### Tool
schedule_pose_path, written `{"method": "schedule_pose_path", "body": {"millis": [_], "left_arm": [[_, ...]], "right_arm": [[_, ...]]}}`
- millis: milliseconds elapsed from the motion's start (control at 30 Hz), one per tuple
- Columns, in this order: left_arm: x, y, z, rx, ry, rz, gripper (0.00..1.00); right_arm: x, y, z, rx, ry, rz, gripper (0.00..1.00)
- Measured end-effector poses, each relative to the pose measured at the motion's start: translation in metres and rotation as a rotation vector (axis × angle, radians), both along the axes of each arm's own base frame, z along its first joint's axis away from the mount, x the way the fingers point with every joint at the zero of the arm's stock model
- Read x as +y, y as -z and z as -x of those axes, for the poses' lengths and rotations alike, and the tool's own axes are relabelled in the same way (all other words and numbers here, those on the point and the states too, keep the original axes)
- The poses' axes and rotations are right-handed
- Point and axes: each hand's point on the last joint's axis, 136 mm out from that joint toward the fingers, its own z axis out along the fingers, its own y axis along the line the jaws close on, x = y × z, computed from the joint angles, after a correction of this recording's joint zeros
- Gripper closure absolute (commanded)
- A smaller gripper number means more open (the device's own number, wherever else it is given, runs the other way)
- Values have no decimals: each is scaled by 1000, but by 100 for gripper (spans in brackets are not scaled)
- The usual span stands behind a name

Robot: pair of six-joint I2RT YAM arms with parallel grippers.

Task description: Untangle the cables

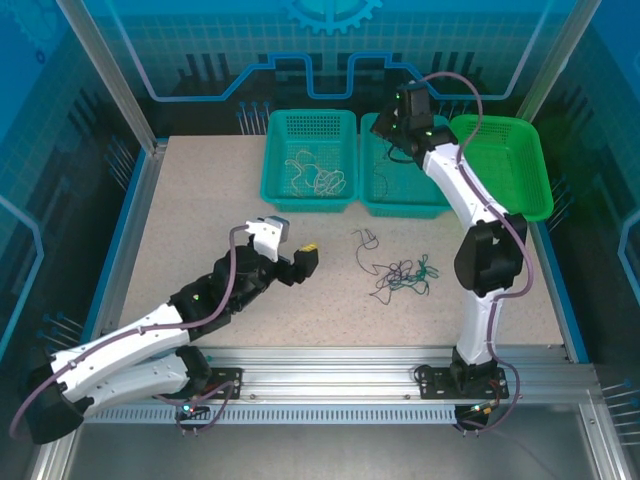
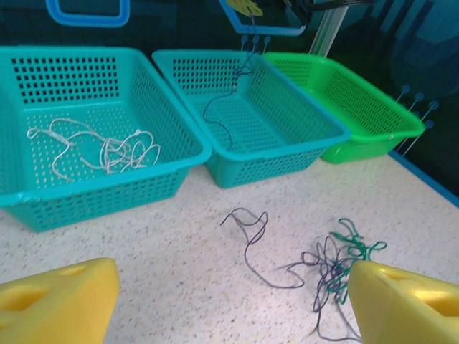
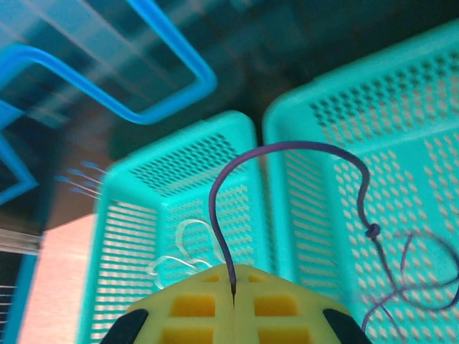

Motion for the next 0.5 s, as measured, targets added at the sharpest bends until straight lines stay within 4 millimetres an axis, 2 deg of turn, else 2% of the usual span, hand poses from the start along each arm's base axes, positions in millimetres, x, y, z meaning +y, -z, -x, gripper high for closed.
{"method": "schedule_pose_path", "body": {"millis": [67, 133, 167, 200, 233, 300, 400, 500], "left_arm": [[1, 8, -1, 18, -6, -17, 16], [-1, 15, -3, 33, -8, -35, 16], [-1, 18, -4, 40, -8, -43, 16], [-2, 21, -5, 46, -9, -50, 16], [-3, 24, -5, 52, -8, -56, 16], [-5, 30, -7, 63, -8, -70, 16], [-8, 35, -9, 78, -4, -84, 16], [-13, 36, -10, 91, 4, -81, 16]], "right_arm": [[-12, 20, 1, 57, 29, 11, 91], [-26, 33, 1, 96, 51, 12, 84], [-35, 40, 1, 113, 66, 12, 73], [-44, 48, 2, 133, 77, 13, 57], [-51, 54, 3, 148, 87, 11, 49], [-65, 67, 7, 189, 100, 19, 46], [-74, 75, 16, 219, 81, 44, 32], [-74, 71, 34, 223, 46, 44, 32]]}}
